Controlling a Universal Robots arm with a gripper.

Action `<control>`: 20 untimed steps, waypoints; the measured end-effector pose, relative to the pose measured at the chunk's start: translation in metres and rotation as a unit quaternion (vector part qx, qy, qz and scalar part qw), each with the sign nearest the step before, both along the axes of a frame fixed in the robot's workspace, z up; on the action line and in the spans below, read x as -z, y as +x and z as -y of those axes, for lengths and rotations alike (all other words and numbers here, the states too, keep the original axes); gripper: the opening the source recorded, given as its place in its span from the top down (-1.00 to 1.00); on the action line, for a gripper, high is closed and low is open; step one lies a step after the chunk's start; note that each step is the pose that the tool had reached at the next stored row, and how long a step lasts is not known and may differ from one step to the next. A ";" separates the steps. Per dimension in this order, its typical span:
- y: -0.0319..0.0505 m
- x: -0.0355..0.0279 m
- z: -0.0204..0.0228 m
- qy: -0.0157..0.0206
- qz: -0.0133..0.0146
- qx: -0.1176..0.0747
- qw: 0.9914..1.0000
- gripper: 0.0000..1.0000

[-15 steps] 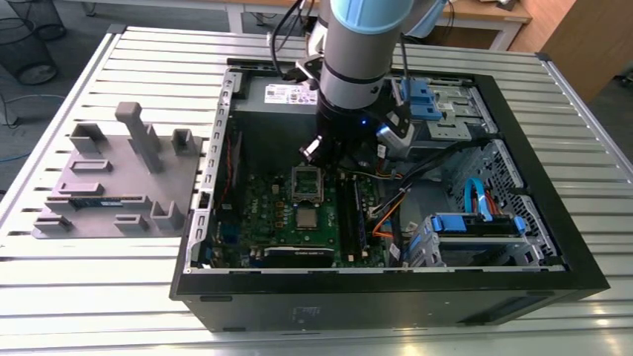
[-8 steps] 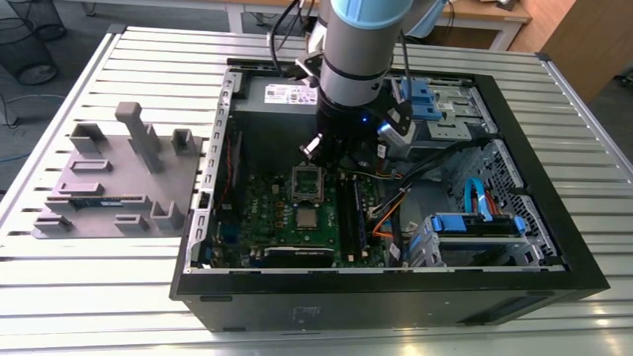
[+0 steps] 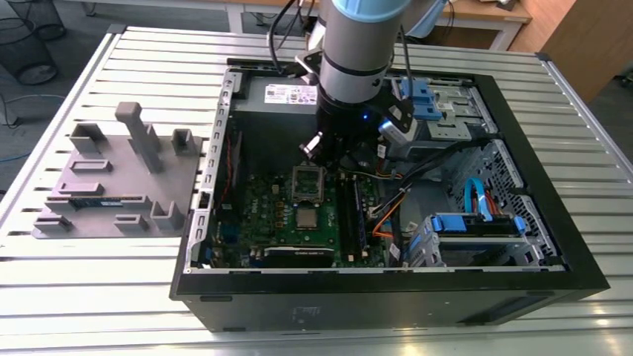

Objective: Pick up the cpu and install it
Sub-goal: 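Close the cpu cover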

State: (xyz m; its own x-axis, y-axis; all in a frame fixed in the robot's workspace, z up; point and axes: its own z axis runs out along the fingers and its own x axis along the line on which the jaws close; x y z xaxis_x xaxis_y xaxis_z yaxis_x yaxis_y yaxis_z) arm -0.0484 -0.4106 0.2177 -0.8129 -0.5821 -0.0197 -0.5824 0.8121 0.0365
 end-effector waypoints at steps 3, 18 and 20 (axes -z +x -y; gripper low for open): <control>-0.0006 -0.0006 0.0016 -0.005 0.000 0.000 1.000 0.79; -0.0019 -0.0069 0.0029 -0.005 0.005 -0.001 1.000 0.79; -0.0019 -0.0070 0.0029 -0.006 0.005 -0.004 1.000 0.79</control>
State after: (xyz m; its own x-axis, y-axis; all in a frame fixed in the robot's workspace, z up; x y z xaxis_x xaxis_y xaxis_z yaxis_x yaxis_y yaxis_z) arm -0.0503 -0.4134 0.2248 -0.8086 -0.5880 -0.0208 -0.5884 0.8083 0.0220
